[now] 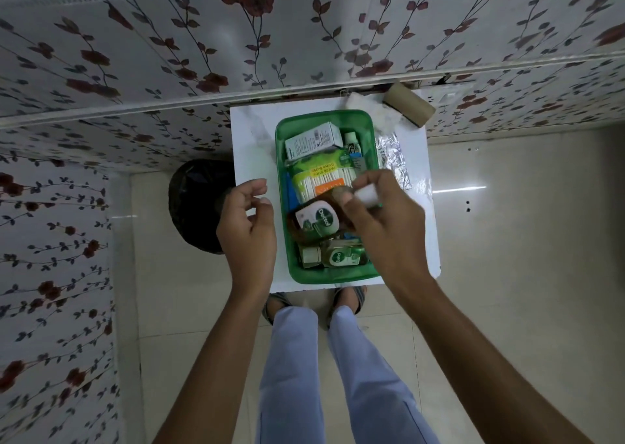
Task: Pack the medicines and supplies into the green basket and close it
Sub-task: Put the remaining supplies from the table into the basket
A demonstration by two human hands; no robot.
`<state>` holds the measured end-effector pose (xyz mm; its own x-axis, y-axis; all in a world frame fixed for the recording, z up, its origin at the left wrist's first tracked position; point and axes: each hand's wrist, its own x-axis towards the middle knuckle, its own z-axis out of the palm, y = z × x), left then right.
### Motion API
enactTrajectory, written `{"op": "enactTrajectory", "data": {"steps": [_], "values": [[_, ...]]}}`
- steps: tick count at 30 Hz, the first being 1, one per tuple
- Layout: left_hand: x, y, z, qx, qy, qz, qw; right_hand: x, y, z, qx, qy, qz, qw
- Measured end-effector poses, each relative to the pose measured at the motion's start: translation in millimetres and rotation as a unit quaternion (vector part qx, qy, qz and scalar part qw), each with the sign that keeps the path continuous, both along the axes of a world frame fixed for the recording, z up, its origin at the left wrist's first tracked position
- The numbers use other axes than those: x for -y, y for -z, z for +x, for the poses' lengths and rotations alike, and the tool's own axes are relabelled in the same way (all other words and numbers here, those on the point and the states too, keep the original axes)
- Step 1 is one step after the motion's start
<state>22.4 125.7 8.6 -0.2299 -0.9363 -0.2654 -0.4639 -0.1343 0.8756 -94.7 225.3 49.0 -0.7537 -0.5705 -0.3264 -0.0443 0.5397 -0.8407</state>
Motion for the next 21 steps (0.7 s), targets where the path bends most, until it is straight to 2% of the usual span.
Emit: {"op": "enactTrajectory", "data": {"steps": [5,6,8,10,12,17,21], "values": [[-6.3,4.2,1.9,0.004,0.002,0.007,1.0,-13.2,16.4,16.6,0.112,0.082,-0.017,0.99],[-7.1,4.6,1.5,0.004,0.002,0.006,1.0,-12.8,18.6,17.6,0.106,0.066,-0.005,0.992],[-8.2,4.9,0.0,0.004,0.005,0.006,1.0,-12.9,26.5,15.7,0.035,-0.034,0.062,0.997],[-8.7,5.7,-1.3,0.007,0.011,0.004,1.0,-13.8,32.9,14.1,-0.044,-0.158,0.129,0.978],[-9.2,6.5,-2.3,0.008,0.014,0.001,1.0,-15.1,40.7,20.1,-0.076,-0.234,0.151,0.957],[-10.4,9.5,-4.5,0.026,0.025,-0.001,0.999,-9.2,49.9,35.9,-0.072,-0.228,0.105,0.965],[-10.3,8.4,-4.9,0.037,0.037,-0.022,0.998,3.0,52.8,33.8,-0.106,-0.23,0.096,0.963]]}}
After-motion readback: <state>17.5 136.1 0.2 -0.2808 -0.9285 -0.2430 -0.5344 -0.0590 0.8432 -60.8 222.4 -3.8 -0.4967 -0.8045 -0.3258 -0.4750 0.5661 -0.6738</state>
